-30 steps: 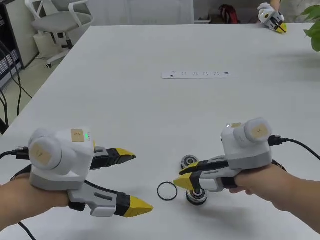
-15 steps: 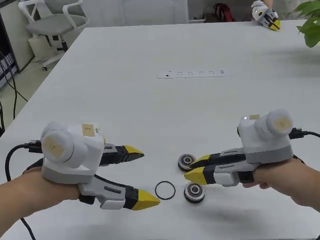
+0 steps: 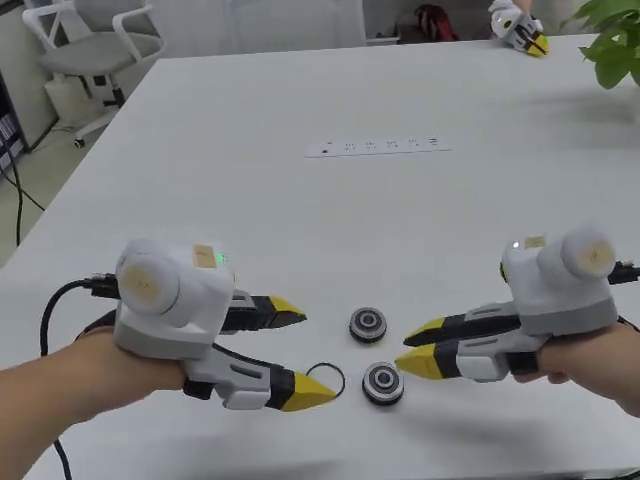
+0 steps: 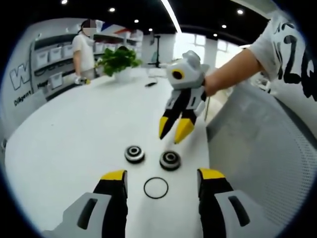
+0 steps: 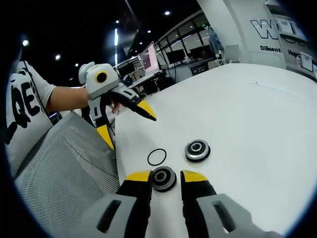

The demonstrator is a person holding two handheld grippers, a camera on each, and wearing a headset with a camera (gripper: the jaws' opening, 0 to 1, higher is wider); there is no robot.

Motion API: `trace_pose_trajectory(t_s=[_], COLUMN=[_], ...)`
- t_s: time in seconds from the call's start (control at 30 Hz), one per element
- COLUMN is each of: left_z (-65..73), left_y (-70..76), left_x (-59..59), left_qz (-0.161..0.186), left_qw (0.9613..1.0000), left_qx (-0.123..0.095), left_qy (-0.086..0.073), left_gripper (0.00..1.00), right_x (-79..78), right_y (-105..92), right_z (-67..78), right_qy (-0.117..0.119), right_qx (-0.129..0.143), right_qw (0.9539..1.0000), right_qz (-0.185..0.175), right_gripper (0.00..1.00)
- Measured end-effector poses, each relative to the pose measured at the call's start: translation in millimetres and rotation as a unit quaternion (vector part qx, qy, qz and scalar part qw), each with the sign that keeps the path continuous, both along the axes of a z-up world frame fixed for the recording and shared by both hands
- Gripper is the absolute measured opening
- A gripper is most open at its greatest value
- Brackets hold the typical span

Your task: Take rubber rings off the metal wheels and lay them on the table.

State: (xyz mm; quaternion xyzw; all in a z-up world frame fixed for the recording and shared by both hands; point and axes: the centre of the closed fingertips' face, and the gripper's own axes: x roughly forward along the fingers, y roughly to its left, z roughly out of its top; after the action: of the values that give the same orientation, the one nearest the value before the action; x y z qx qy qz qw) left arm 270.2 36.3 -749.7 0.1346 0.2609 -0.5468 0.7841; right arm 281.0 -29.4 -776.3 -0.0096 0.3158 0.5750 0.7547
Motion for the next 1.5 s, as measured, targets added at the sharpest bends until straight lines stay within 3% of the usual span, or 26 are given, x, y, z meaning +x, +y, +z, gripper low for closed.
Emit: trace_pose_trajectory(t_s=[0.43, 1.03, 1.43, 1.5], left_z=[-19.9, -35.1, -42.8, -42.5], left_y=[-17.6, -45.2, -61.7, -63.1], left_x=[-8.5, -8.8, -10.6, -8.5], left_qz=[-0.028, -0.033, -0.037, -0.034], left_qw=[0.9992, 0.9982, 0.998, 0.9985], left_qx=[0.015, 0.003, 0.004, 0.001], left_qy=[0.024, 0.05, 0.05, 0.044], left_gripper=[0.52, 0.42, 0.34, 0.32], right_x=[-12.1, -15.8, -18.1, -18.2], right_y=[-1.3, -2.3, -0.7, -0.6], right_z=[-19.0, -34.2, -34.8, -34.8], right_qy=[-0.004, -0.034, -0.032, -0.031], right_qx=[-0.022, -0.047, -0.045, -0.044], right_qw=[0.9994, 0.9972, 0.9973, 0.9974], right_qz=[0.026, 0.047, 0.048, 0.048], right_gripper=[0.2, 0.18, 0.18, 0.18])
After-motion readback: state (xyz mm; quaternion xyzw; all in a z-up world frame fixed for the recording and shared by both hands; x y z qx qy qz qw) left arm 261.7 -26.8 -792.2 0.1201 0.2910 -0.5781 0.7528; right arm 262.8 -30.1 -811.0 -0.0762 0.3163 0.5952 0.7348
